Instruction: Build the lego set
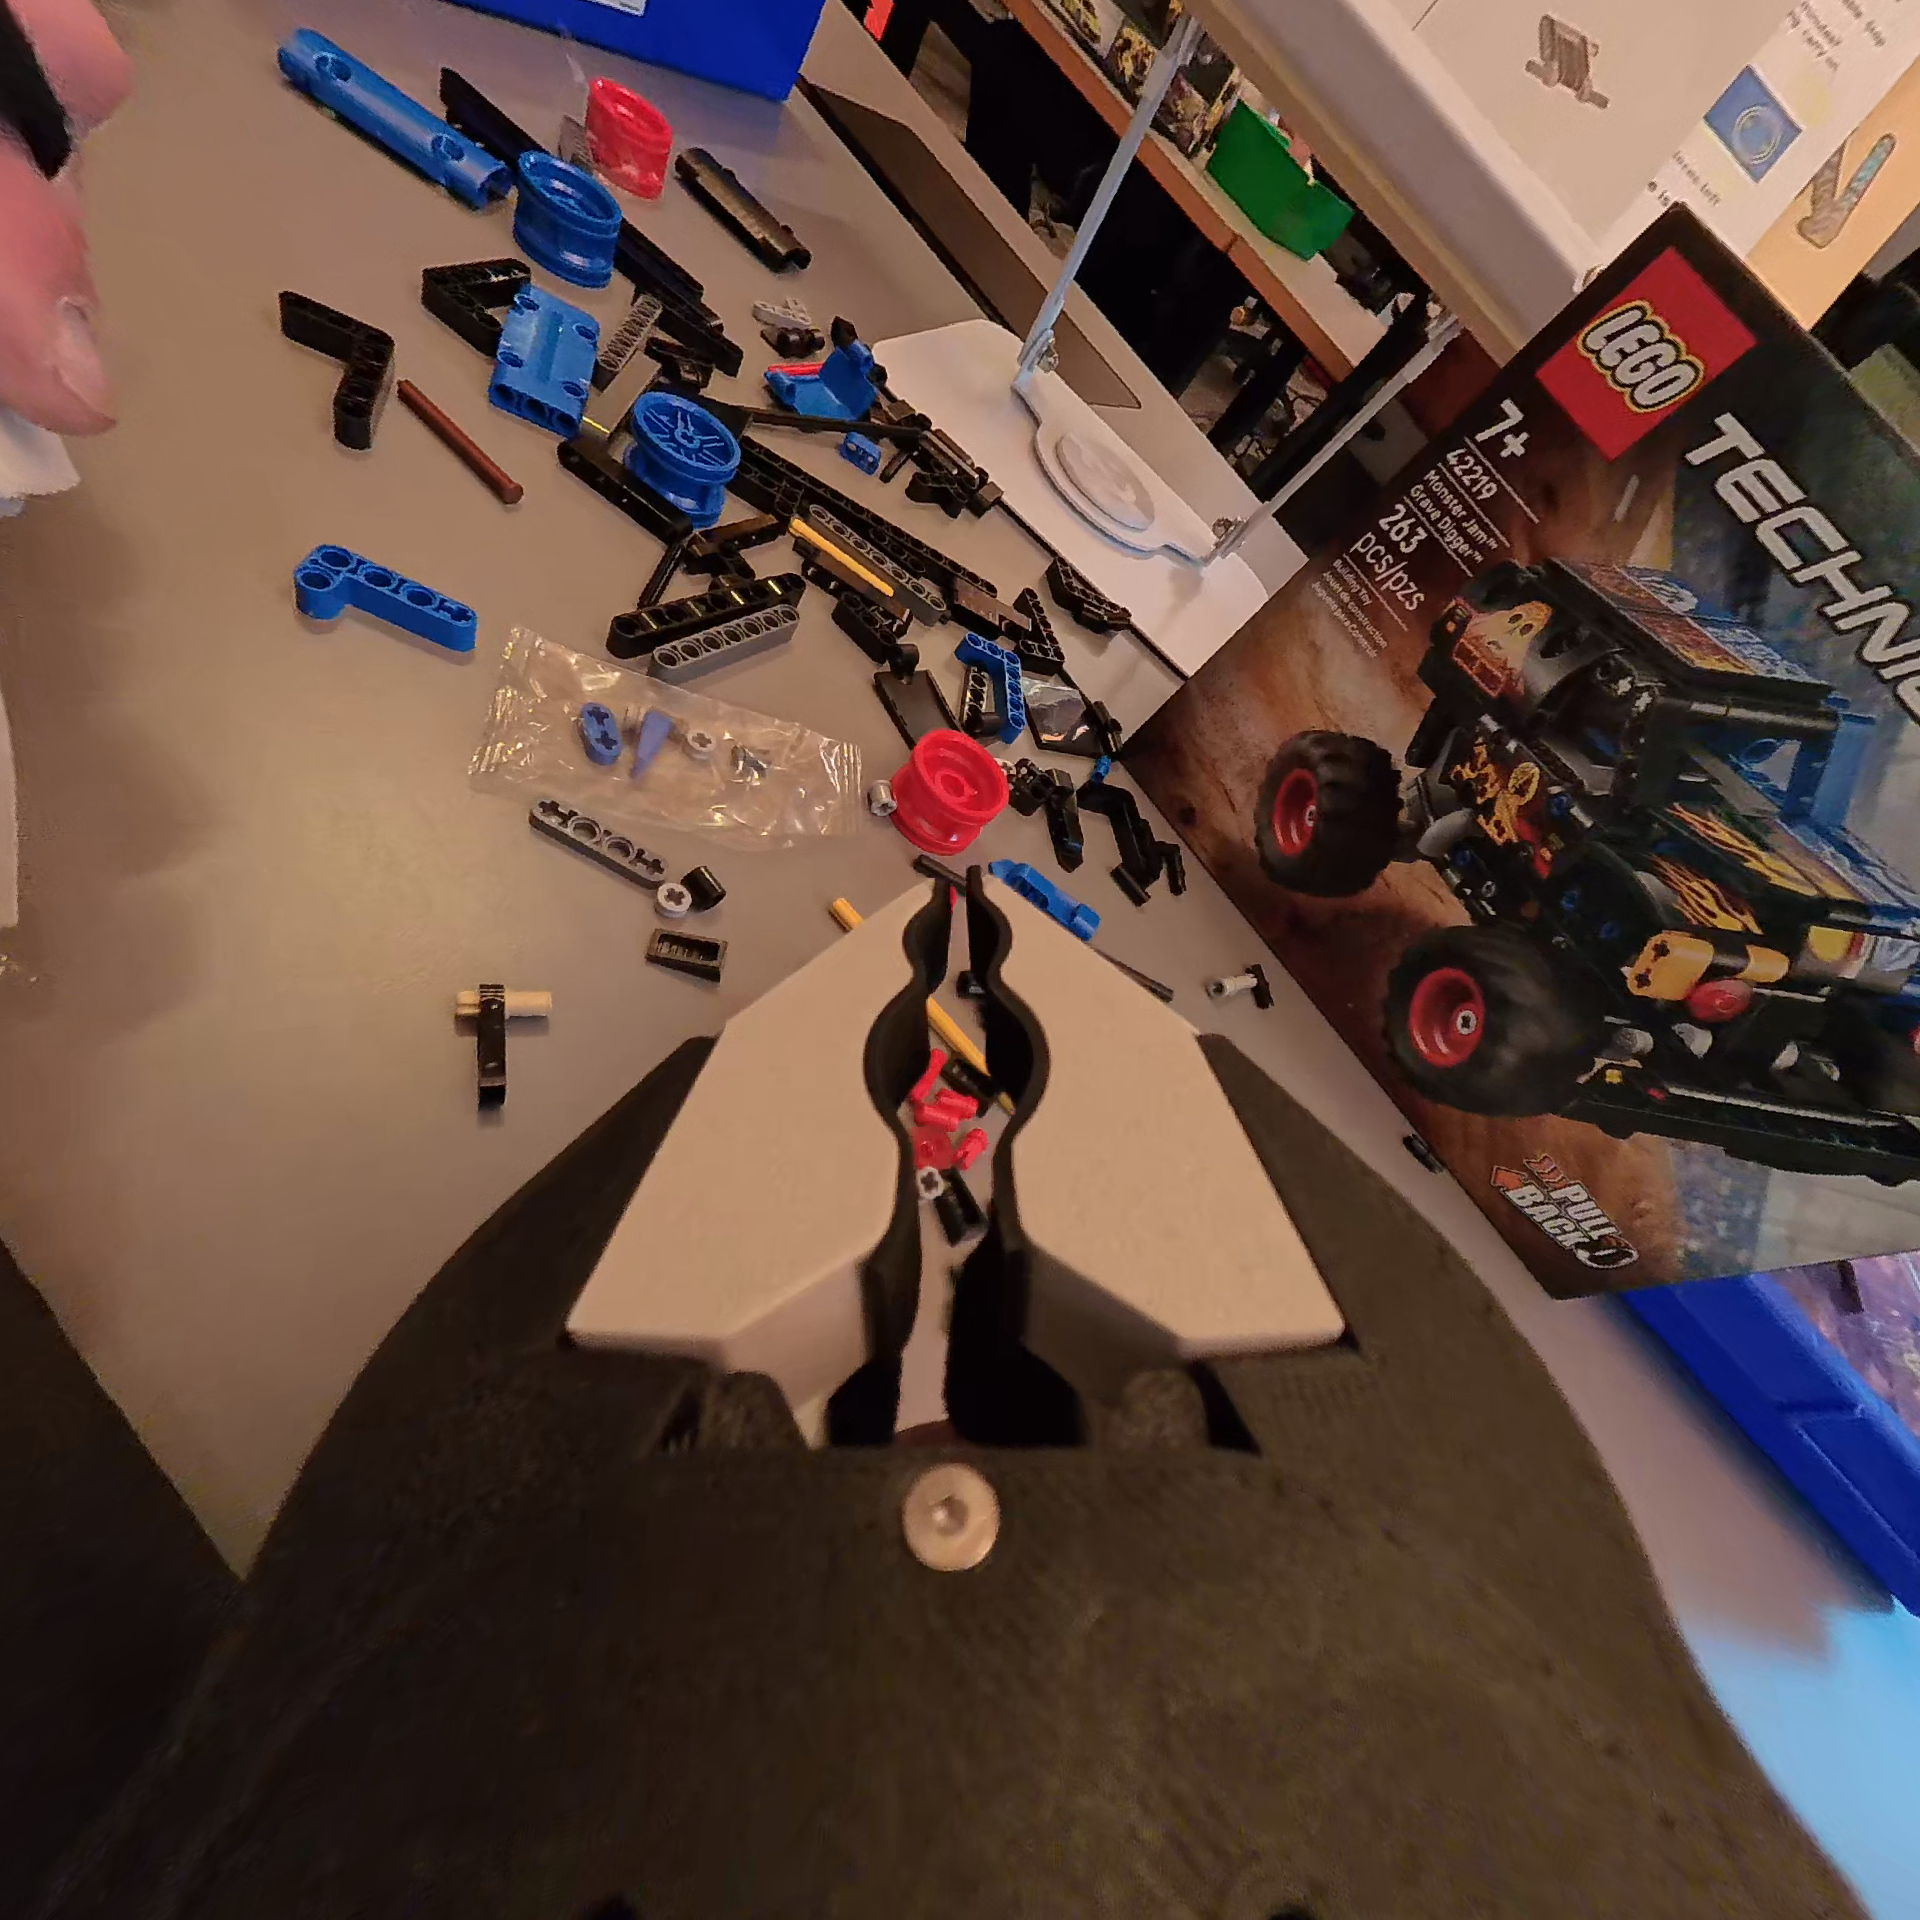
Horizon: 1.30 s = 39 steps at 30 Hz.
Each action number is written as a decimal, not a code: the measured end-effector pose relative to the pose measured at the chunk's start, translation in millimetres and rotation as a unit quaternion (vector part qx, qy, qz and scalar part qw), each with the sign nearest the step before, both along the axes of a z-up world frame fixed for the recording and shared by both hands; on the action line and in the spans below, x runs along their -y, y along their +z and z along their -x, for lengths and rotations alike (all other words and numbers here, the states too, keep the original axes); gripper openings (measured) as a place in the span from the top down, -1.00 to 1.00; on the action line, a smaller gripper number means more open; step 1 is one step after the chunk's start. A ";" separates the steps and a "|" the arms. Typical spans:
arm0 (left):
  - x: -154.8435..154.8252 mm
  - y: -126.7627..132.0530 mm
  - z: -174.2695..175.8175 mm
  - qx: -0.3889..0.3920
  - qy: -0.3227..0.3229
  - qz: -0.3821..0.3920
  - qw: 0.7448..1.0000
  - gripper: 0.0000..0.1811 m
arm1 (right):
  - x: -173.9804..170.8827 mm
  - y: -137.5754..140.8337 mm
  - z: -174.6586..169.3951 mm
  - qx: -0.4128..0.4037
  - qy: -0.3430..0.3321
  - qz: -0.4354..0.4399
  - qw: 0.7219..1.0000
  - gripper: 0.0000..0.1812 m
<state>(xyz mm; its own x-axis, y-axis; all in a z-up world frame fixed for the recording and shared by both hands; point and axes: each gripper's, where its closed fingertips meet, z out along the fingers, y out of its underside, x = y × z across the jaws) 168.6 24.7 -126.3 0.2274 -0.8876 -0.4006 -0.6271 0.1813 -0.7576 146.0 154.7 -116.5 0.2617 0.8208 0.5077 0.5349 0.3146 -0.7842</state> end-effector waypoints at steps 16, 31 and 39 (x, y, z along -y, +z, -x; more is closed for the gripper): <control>1.5 -4.0 -2.6 -0.007 -0.008 0.001 1.000 0.89 | -40.1 18.6 -32.0 -0.073 -0.103 0.032 0.991 0.98; 0.1 -6.0 -2.4 -0.010 -0.007 0.002 1.000 0.89 | -71.0 40.1 -70.3 -0.180 -0.186 0.076 0.963 0.96; -0.7 -6.9 -2.4 -0.011 -0.006 0.004 1.000 0.89 | -80.9 49.1 -87.5 -0.235 -0.208 0.101 0.944 0.95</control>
<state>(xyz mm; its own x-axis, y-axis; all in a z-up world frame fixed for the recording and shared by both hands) 170.9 25.5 -133.2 0.2084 -0.8936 -0.3975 -0.6408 0.1823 -0.7457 233.5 235.7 -67.5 0.7396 0.6655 0.1004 0.1576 -0.0262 -0.9872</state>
